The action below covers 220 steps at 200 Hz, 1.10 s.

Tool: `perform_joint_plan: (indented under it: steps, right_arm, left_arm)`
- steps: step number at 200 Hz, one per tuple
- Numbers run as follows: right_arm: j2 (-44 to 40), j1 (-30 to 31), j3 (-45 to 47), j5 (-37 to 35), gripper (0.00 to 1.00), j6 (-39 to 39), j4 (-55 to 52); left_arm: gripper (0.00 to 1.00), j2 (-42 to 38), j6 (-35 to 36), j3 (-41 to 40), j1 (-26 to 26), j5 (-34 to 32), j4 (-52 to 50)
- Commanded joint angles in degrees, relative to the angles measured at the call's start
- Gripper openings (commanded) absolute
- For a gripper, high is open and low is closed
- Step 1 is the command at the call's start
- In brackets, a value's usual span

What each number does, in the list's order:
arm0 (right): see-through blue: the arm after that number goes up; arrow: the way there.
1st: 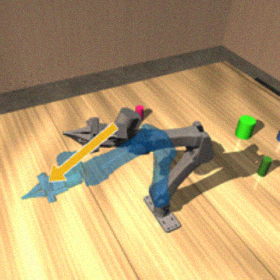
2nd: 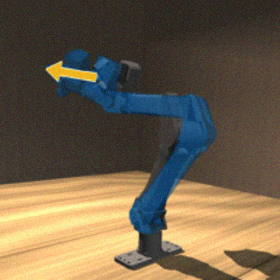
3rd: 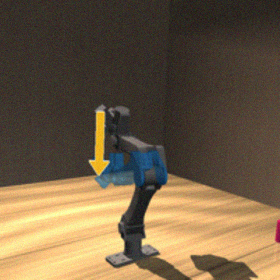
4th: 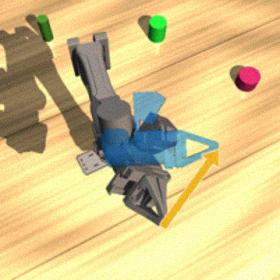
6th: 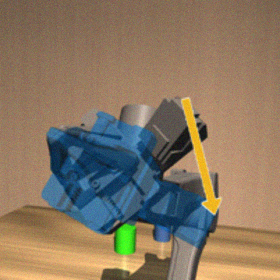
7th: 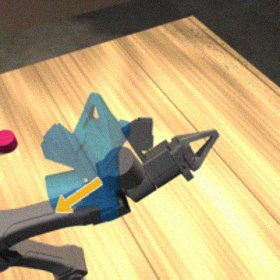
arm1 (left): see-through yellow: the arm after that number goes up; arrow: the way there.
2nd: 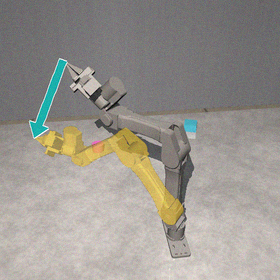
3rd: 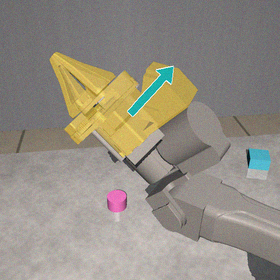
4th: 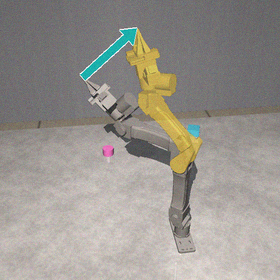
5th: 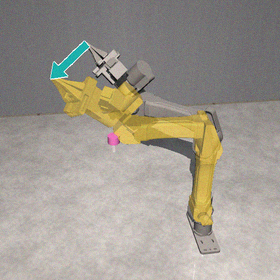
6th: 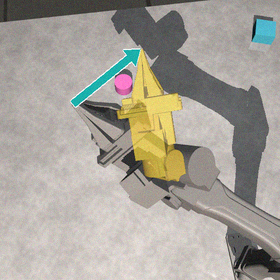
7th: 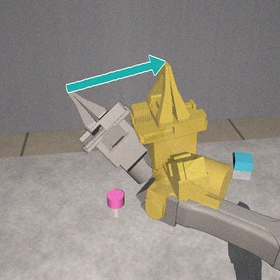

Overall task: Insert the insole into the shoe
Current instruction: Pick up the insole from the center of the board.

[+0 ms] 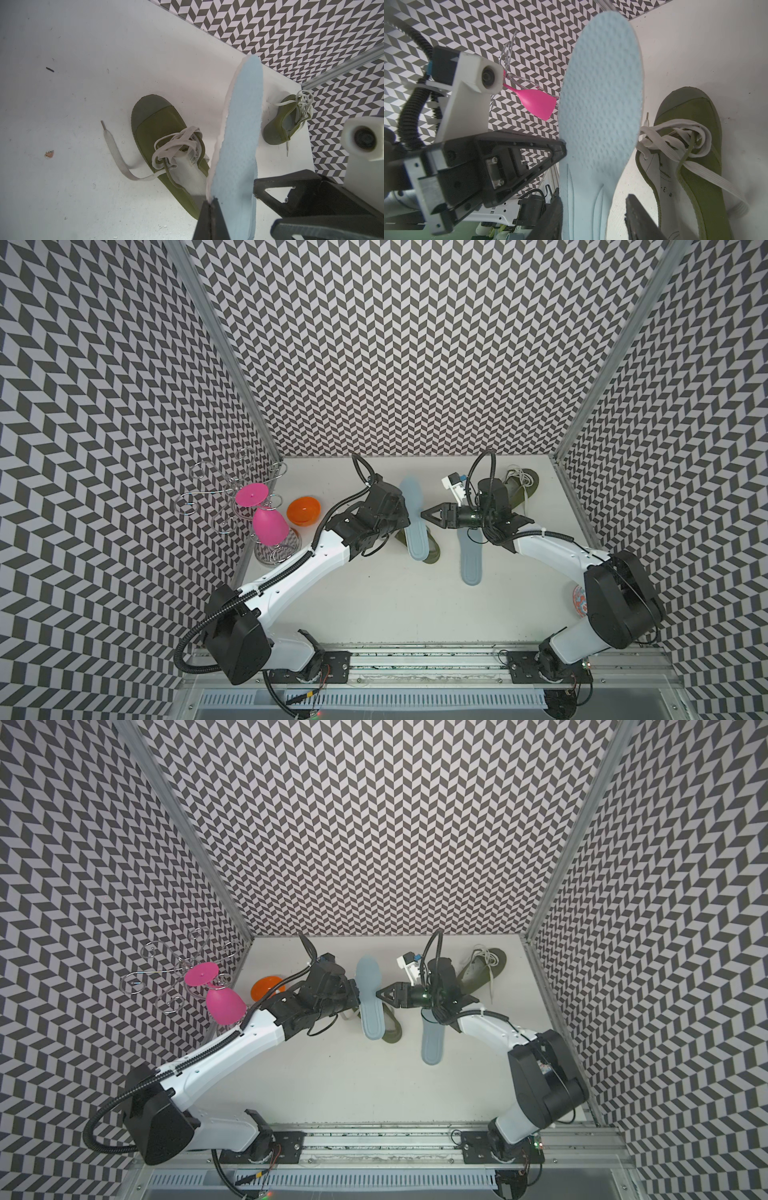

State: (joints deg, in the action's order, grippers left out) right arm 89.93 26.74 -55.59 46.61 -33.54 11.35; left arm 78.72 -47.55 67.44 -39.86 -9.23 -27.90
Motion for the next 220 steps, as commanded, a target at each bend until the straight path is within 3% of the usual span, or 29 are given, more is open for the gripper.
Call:
perform_joint_plan:
  steps: [1,45,83,96,101,121,133,155,171,197,220]
  right_arm:
    - [1.5,0.8,0.0,1.5,0.47,-1.6,4.6]
    - [2.1,1.0,0.6,2.0,0.45,-3.3,6.9]
    - [2.0,1.0,1.5,3.2,0.15,-6.8,9.6]
    - [1.3,1.0,1.8,1.9,0.01,-6.6,8.4]
    - [1.1,0.8,2.0,1.3,0.00,-6.5,7.8]
    - [0.2,0.1,2.2,0.6,0.00,-5.4,5.8]
    - [-0.2,-0.6,2.0,0.6,0.00,-3.7,4.1]
    - [-0.6,-1.6,-1.6,-1.5,0.00,6.7,-7.1]
    - [-0.5,-1.6,-5.2,-5.3,0.00,16.4,-16.9]
    - [-2.1,-1.6,-5.8,-9.3,0.00,25.1,-22.5]
    - [-3.0,-1.6,-5.4,-8.9,0.00,29.7,-24.0]
  left_arm:
    - [0.00,0.2,0.4,1.5,-0.6,0.6,2.4]
    - [0.00,-0.1,0.5,1.6,-0.7,1.3,3.2]
    - [0.00,0.2,1.3,1.0,-1.0,1.4,4.1]
    - [0.00,0.4,2.5,0.7,-1.0,1.1,4.2]
    - [0.00,0.4,2.9,0.7,-1.0,1.0,4.2]
    - [0.10,0.2,5.4,0.2,-0.8,1.6,4.3]
    - [0.23,0.0,7.8,-0.2,-0.8,2.6,4.4]
    - [0.57,0.0,19.5,0.9,1.2,8.5,3.4]
    - [0.74,1.4,31.8,4.1,4.1,17.1,0.3]
    - [0.79,7.4,47.2,13.3,7.7,25.0,-9.2]
    - [0.80,11.6,56.9,18.9,8.6,25.9,-13.8]
